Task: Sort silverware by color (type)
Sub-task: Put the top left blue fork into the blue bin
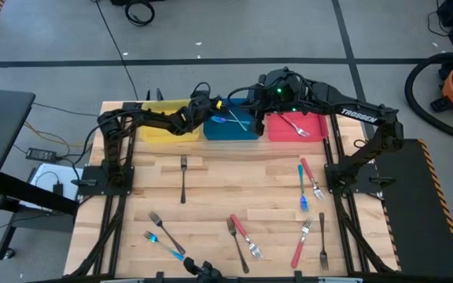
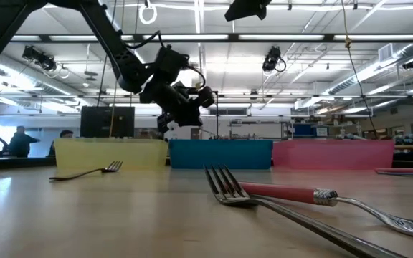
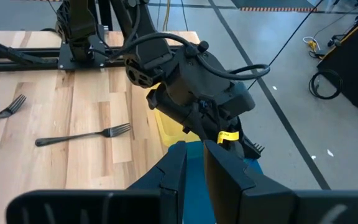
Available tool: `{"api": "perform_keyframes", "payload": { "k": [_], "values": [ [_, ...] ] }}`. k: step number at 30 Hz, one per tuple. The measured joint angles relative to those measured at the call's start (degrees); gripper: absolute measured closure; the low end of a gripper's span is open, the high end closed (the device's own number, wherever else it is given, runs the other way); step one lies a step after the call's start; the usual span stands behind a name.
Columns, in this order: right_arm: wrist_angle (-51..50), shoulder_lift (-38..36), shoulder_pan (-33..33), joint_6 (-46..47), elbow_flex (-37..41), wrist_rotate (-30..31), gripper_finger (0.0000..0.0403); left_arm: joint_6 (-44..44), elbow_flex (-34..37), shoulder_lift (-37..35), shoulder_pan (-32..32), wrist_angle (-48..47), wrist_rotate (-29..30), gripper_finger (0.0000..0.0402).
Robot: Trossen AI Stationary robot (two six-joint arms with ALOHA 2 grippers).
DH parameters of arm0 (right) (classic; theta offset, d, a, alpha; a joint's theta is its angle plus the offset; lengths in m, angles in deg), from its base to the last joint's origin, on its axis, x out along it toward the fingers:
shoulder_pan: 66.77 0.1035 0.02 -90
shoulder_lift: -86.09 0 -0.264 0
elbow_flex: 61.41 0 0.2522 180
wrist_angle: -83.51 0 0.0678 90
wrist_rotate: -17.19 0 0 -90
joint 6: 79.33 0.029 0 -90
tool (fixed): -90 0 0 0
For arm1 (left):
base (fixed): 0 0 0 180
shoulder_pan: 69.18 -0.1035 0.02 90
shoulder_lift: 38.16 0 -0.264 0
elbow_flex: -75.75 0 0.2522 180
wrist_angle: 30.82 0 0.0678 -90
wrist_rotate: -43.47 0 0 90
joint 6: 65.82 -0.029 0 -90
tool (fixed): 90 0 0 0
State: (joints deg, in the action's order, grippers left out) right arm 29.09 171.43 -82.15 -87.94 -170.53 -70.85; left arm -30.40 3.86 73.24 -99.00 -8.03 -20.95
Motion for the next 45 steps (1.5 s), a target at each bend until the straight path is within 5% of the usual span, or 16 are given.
{"api": "perform_keyframes", "payload": {
  "k": [8,27,39,45],
  "values": [
    [0.0,0.0,0.0,-0.1,0.0,0.0,0.0339,2.6,0.0,0.0,-1.8,-1.3,-7.3,0.0388],
    [0.0,0.0,0.0,-0.1,0.0,0.0,0.0339,-1.0,0.0,0.0,-1.7,1.9,-10.7,0.0383],
    [0.0,0.0,0.0,-0.1,0.0,0.0,0.0339,-3.1,0.0,0.0,-1.8,5.1,-15.4,0.0264],
    [-0.1,0.0,0.0,-0.1,0.0,0.0,0.0339,-3.1,0.0,0.0,-2.2,2.6,-15.4,0.0240]
  ]
}}
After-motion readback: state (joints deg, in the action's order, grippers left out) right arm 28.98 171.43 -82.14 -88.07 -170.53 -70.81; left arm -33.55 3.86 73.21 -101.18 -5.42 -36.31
